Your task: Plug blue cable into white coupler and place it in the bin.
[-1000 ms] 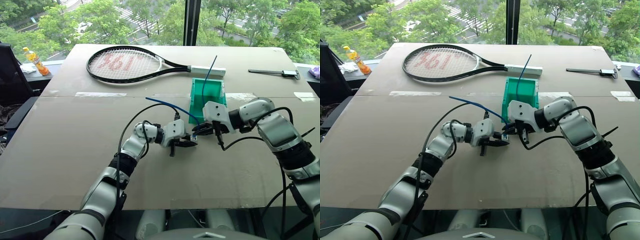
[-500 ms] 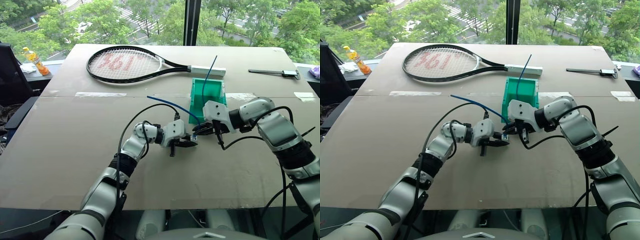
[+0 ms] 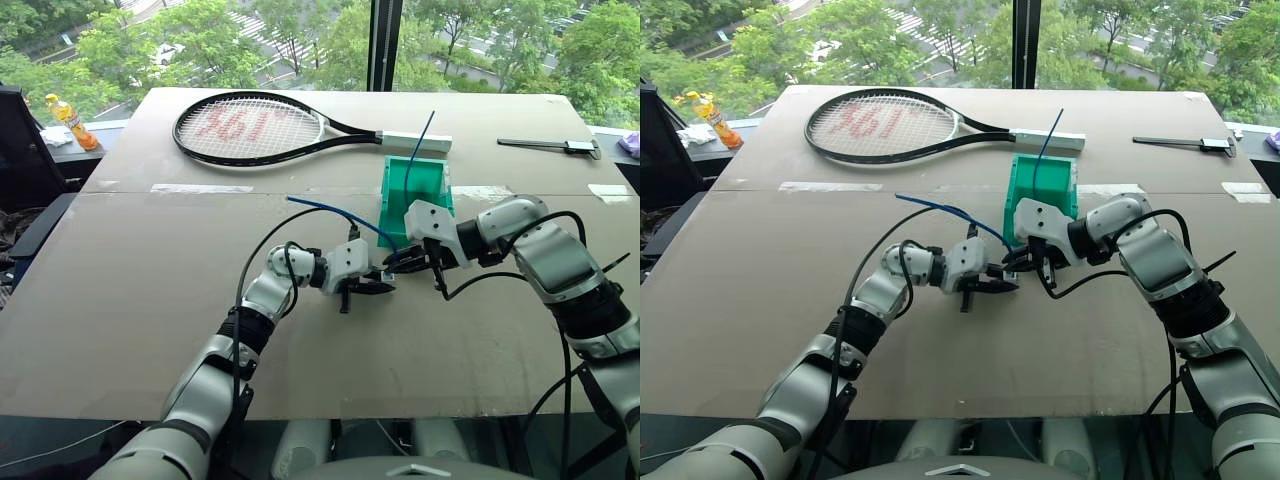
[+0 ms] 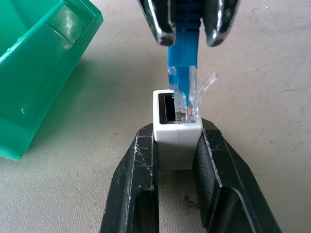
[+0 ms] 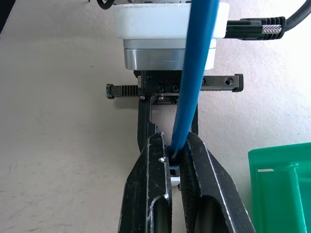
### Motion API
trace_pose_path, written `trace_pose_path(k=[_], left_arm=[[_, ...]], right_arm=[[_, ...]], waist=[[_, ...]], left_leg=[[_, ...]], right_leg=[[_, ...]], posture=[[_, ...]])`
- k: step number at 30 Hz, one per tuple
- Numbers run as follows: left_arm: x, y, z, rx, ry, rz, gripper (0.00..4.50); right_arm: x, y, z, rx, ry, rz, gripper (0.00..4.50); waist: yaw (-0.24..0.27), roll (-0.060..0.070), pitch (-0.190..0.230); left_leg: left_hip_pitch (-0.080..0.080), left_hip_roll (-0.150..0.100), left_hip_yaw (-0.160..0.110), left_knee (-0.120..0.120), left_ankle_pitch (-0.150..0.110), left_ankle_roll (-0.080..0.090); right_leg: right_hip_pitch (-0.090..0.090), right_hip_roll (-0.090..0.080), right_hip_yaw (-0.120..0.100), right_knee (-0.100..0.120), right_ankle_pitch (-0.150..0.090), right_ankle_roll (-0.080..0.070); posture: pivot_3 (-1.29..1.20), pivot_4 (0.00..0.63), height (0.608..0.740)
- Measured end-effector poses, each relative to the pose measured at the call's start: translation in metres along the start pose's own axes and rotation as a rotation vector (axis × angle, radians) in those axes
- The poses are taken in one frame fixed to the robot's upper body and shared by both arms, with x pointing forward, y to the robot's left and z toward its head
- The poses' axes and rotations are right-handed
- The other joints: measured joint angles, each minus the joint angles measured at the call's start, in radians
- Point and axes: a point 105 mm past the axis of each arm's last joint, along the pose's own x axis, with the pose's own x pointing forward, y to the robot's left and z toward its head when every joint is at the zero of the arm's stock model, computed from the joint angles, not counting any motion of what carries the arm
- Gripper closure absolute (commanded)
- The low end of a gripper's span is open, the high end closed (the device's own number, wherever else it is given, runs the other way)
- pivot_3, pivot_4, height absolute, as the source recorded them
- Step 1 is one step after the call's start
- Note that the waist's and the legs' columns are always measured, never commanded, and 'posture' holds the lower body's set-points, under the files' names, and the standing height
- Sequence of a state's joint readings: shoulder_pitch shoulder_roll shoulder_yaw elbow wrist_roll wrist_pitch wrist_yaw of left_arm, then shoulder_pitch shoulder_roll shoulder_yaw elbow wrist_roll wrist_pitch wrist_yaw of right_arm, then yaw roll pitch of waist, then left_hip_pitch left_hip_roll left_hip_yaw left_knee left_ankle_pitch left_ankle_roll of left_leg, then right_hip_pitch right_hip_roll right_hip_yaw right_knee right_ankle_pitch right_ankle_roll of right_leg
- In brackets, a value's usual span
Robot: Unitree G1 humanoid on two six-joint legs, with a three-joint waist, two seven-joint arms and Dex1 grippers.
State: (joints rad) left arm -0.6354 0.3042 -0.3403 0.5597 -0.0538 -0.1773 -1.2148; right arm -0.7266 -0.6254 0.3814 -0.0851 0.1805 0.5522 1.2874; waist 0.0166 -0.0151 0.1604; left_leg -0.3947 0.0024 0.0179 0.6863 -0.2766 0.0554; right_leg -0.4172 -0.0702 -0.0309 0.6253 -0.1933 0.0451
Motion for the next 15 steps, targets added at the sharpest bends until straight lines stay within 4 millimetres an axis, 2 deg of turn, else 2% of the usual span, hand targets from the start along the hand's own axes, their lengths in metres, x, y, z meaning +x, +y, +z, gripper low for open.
trace_pose_path(k=[15], left_arm=[[0.0005,-0.0002,0.0003,0.000,-0.002,-0.001,4.13]], right_arm=[[0.0017,0.0055,0.0032,0.077,-0.039,0.039,4.50]], waist=[[0.000,0.000,0.000]], left_leg=[[-0.001,0.000,-0.001,0.000,0.000,0.000]], right_leg=[[0.000,0.000,-0.001,0.000,0.000,0.000]], posture=[[0.00,0.150,0.740]])
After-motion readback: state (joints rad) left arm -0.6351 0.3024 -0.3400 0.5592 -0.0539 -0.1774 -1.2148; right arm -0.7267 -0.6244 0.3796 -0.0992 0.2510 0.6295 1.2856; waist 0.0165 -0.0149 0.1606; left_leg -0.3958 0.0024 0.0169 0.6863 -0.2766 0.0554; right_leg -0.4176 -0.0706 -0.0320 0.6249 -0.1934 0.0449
